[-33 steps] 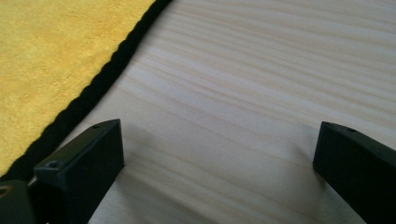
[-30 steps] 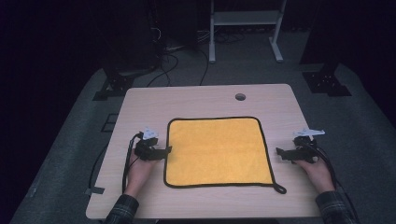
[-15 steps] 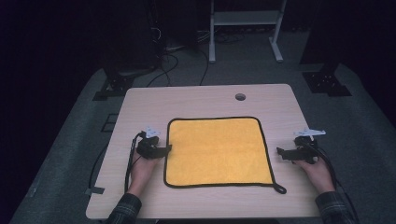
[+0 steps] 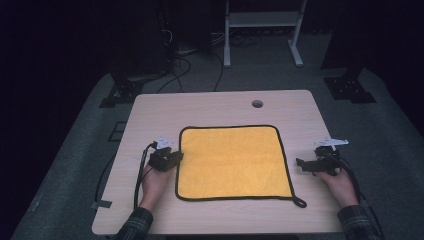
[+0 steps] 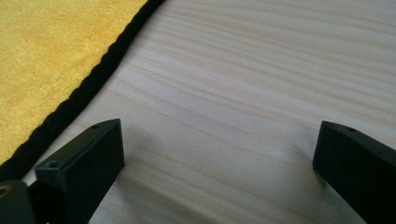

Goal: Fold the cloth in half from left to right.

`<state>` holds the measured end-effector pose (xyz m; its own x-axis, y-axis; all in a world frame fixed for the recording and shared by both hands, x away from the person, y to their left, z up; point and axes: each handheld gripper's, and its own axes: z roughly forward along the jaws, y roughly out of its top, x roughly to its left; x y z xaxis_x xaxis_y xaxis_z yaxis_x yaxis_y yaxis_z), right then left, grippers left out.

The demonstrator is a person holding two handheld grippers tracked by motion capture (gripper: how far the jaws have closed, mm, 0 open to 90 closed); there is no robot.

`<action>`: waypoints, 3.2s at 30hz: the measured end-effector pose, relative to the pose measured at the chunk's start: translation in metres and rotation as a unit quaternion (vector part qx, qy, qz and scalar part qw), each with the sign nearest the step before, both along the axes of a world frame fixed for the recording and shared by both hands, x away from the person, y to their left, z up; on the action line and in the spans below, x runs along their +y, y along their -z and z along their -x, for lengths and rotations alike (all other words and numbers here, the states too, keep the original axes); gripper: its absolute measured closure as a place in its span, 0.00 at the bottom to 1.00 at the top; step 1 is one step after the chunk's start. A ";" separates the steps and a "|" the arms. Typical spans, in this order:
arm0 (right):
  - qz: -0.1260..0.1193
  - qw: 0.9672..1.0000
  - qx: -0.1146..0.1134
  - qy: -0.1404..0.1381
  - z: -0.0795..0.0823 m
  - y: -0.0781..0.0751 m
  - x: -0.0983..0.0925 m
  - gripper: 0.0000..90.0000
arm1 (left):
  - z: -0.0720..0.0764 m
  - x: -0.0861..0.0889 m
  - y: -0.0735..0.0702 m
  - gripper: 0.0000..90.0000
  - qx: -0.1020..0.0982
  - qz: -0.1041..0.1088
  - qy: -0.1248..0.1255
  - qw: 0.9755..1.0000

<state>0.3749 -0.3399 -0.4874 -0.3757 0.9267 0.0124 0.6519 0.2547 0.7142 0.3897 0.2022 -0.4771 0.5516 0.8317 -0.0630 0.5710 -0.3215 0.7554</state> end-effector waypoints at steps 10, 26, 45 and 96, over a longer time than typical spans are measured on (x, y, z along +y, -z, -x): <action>0.000 1.000 0.000 -0.002 0.000 0.000 0.000 0.01 | 0.000 0.005 -0.001 0.96 0.006 0.002 0.005 1.000; 0.000 1.000 0.000 -0.011 -0.001 0.000 0.001 0.01 | 0.004 0.038 -0.021 0.96 -0.010 0.057 -0.013 0.998; -0.001 1.000 0.000 -0.012 -0.001 0.000 0.002 0.01 | -0.005 0.009 -0.037 0.96 -0.020 0.140 0.050 0.989; -0.001 1.000 0.001 -0.012 -0.001 0.000 0.002 0.01 | -0.044 -0.149 -0.038 0.99 0.026 0.217 0.197 0.956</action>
<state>0.3763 -0.3381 -0.4874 -0.3972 0.9176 0.0156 0.6467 0.2678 0.7142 0.4340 0.0536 -0.4390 0.8032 0.4504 -0.3898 0.5101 -0.1821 0.8406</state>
